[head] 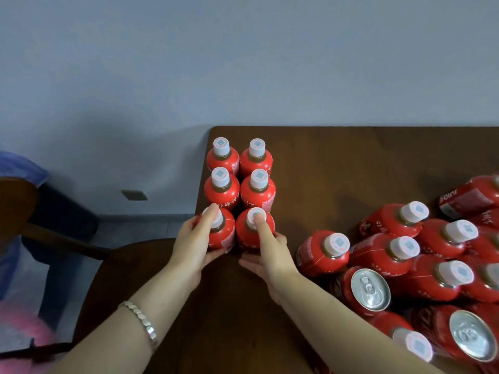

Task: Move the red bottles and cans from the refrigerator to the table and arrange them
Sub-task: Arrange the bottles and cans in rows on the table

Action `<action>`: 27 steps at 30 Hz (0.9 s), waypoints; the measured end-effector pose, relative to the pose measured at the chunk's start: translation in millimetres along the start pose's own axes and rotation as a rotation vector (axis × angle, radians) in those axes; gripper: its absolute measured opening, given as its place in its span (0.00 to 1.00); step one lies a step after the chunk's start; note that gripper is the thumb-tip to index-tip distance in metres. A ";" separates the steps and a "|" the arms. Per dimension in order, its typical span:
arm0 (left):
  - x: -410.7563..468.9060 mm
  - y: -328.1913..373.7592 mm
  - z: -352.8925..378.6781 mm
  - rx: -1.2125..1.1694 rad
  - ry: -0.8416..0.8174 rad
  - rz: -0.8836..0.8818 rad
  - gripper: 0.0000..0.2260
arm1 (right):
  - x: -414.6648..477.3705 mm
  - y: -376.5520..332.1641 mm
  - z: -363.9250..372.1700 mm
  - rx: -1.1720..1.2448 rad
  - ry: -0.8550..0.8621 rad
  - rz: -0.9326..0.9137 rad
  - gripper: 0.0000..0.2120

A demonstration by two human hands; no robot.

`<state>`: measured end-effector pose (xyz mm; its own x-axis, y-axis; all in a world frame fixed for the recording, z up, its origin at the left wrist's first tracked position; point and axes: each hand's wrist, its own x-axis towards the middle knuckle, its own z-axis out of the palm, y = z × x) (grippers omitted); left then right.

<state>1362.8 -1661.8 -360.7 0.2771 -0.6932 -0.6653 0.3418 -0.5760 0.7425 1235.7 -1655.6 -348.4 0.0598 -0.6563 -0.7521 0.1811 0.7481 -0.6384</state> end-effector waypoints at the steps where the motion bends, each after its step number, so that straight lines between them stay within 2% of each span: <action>1: 1.8 1.9 0.1 0.001 0.003 0.007 0.26 | -0.1 -0.3 1.6 -0.010 -0.001 0.001 0.36; 9: 3.6 -3.3 4.9 0.072 0.012 0.001 0.29 | -3.0 -0.6 -0.6 0.037 -0.010 0.028 0.38; 12: -7.8 -11.1 13.7 0.187 0.182 0.029 0.33 | -12.9 -6.6 -14.0 -0.147 -0.055 0.042 0.36; 13: -17.8 -14.3 17.2 0.299 0.305 0.105 0.32 | -18.7 -9.0 -22.0 -0.305 -0.043 0.002 0.32; 14: -30.6 -17.8 20.0 0.426 0.413 0.270 0.30 | -24.9 -11.5 -29.9 -0.479 -0.023 -0.079 0.27; 15: -45.2 -23.1 24.5 0.528 0.451 0.526 0.27 | -34.3 -14.4 -41.8 -0.631 0.002 -0.199 0.20; 16: -56.4 -29.1 28.4 0.591 0.396 0.798 0.26 | -44.7 -17.6 -53.7 -0.743 0.027 -0.326 0.14; 17: -62.8 -35.2 33.8 0.643 0.282 0.998 0.25 | -55.2 -20.9 -67.0 -0.834 0.060 -0.429 0.10; 18: -65.6 -39.2 40.4 0.696 0.129 1.107 0.24 | -64.1 -23.1 -81.4 -0.913 0.111 -0.510 0.08; 20: -66.6 -39.5 61.2 0.836 -0.211 1.106 0.25 | -75.4 -24.5 -112.2 -1.070 0.234 -0.587 0.11; 22: -71.2 -38.8 88.4 1.031 -0.375 1.020 0.27 | -78.0 -20.5 -141.0 -1.224 0.328 -0.551 0.16; 25: -69.8 -41.0 114.8 1.308 -0.354 0.944 0.24 | -74.4 -13.9 -164.6 -1.386 0.451 -0.520 0.26; 27: -68.8 -40.2 119.1 1.365 -0.326 0.922 0.19 | -68.1 -15.3 -171.3 -1.417 0.507 -0.544 0.30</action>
<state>1223.1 -1642.6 -335.6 -0.3180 -0.9441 -0.0870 -0.8419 0.2390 0.4838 1060.8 -1605.5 -315.4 -0.0740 -0.9801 -0.1842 -0.9613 0.1192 -0.2482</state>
